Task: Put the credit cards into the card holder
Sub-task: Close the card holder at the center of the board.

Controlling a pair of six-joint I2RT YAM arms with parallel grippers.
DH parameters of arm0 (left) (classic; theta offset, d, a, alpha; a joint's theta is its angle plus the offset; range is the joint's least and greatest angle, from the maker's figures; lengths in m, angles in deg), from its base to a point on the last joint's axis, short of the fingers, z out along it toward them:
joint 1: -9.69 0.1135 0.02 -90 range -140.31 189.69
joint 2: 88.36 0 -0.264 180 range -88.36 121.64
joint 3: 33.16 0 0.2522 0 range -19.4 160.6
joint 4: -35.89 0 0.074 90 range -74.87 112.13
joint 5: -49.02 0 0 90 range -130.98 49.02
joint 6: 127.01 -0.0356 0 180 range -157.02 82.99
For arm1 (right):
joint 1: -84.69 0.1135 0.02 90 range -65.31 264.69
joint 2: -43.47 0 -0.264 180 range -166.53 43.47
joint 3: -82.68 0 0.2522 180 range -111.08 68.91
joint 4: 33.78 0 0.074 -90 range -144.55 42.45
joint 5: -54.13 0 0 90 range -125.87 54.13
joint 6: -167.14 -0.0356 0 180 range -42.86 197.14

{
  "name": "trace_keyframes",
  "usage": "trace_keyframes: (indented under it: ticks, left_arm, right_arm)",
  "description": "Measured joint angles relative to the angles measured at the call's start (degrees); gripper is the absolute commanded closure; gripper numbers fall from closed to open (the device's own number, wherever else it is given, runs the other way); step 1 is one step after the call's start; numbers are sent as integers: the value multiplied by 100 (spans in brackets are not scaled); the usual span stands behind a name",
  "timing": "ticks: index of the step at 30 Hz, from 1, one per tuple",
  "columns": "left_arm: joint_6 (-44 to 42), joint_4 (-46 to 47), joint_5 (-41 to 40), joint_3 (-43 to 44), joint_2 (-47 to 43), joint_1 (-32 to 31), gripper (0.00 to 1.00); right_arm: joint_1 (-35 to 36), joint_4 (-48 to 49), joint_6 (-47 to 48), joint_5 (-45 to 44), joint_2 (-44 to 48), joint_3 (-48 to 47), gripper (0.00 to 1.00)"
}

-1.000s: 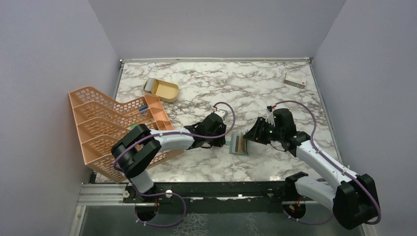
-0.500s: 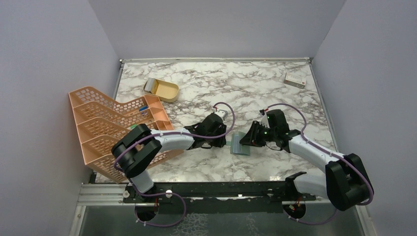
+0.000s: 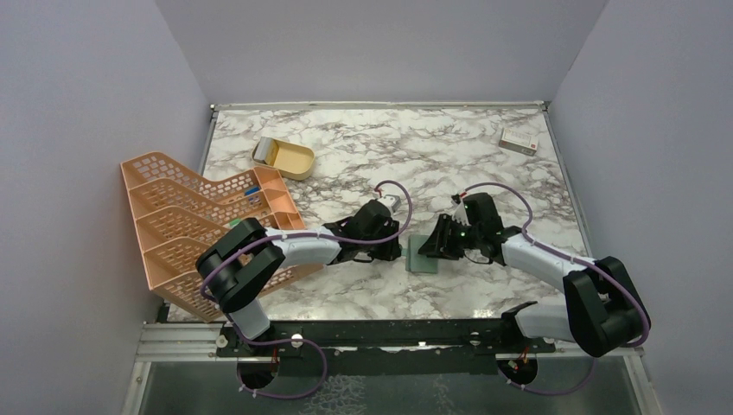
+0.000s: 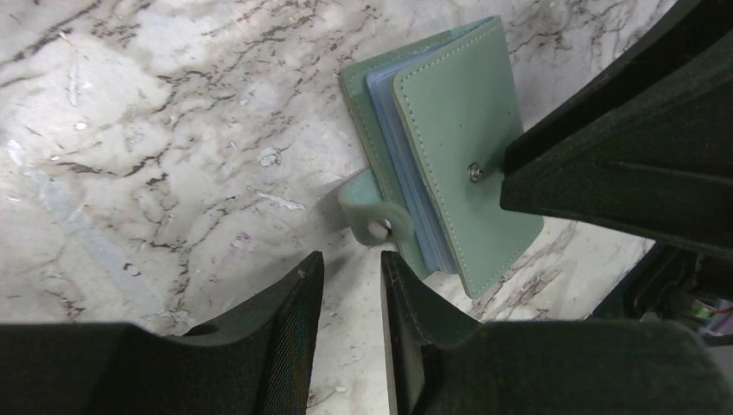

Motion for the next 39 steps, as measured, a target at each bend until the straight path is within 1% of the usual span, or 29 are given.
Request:
trace_keyframes:
  ticks: [3, 9, 13, 18, 21, 25, 32, 35, 39]
  left_arm:
    - [164, 179, 192, -94, -2, 0, 67]
    - [433, 356, 448, -354, -210, 87, 67]
    - [533, 581, 605, -544, -518, 409, 67]
    - [599, 745, 741, -675, -584, 826, 67]
    - [570, 776, 920, -627, -527, 953, 68]
    - [535, 844, 1220, -389, -214, 979, 78]
    - [529, 916, 1556, -269, 170, 979, 78]
    - [533, 946, 1626, -267, 173, 979, 78]
    - [535, 962, 1661, -267, 179, 979, 78]
  right_arm:
    - [9, -98, 90, -136, 2, -74, 77]
    - [146, -227, 192, -437, -125, -190, 78]
    - [282, -267, 236, -599, -435, -380, 81]
    - [485, -247, 306, -741, -697, -601, 82]
    - [546, -240, 389, -807, -706, -621, 82]
    - [573, -278, 483, -833, -706, -656, 82]
    - [584, -280, 516, -852, -444, -605, 81]
    - [584, -127, 479, -754, -247, -522, 78]
    - [584, 188, 356, -518, -234, -437, 78]
